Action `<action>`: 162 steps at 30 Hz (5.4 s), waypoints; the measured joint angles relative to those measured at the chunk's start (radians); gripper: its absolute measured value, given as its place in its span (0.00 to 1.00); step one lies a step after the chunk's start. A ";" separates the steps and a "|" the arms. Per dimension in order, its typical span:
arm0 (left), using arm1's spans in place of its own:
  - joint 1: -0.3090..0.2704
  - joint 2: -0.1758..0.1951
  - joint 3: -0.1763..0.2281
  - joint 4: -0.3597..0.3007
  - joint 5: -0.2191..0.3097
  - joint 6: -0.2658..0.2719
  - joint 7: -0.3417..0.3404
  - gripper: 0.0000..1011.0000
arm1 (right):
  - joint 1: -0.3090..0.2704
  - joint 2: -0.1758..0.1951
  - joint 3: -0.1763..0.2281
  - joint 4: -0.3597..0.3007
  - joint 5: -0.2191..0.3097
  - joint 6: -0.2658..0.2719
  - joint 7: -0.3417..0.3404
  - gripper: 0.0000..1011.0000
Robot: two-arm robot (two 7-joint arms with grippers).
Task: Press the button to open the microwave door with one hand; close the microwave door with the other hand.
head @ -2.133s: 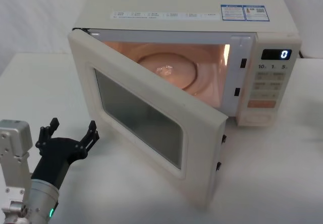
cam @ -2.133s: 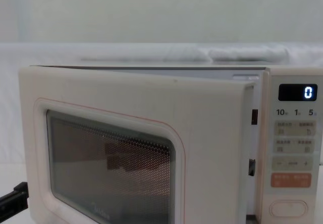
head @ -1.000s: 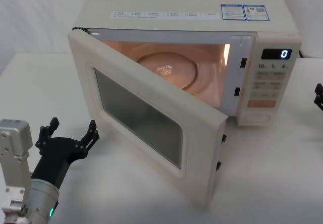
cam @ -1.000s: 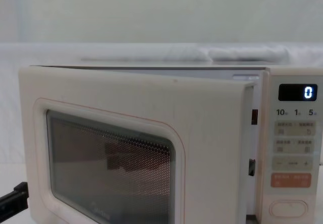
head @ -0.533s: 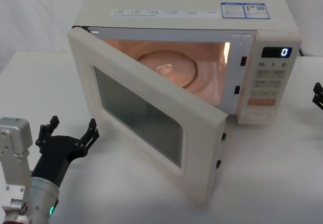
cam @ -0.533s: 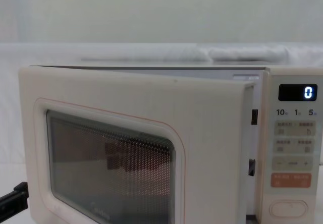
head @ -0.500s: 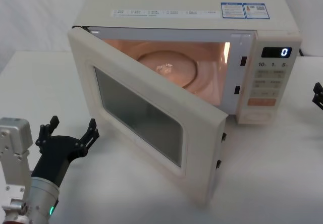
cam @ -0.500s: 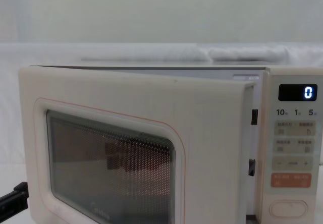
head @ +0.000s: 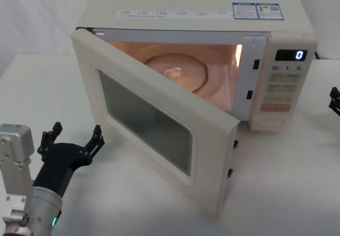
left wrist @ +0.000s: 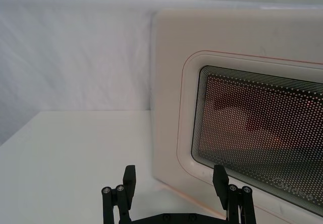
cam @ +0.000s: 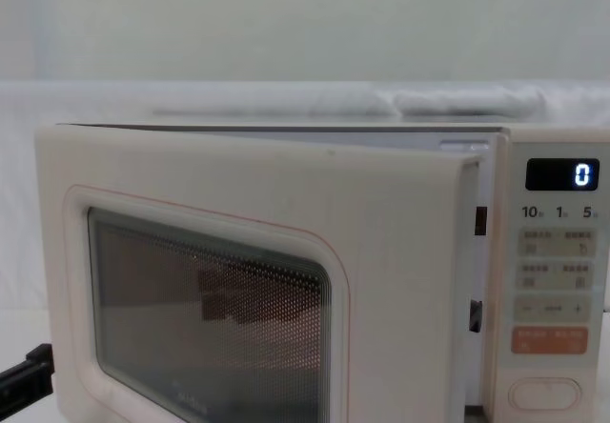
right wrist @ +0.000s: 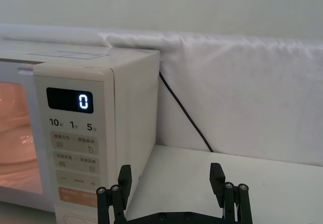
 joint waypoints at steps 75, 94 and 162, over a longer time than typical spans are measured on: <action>0.000 -0.001 -0.002 0.000 0.001 -0.002 -0.009 0.00 | 0.000 0.000 0.000 0.000 0.000 0.000 0.000 0.99; 0.072 0.067 -0.082 -0.068 -0.059 -0.040 -0.204 0.00 | 0.000 0.000 0.000 0.000 0.000 0.000 0.000 0.99; -0.339 0.241 0.351 -0.008 -0.196 -0.007 -0.524 0.00 | 0.000 0.000 0.000 0.000 0.000 0.000 0.000 0.99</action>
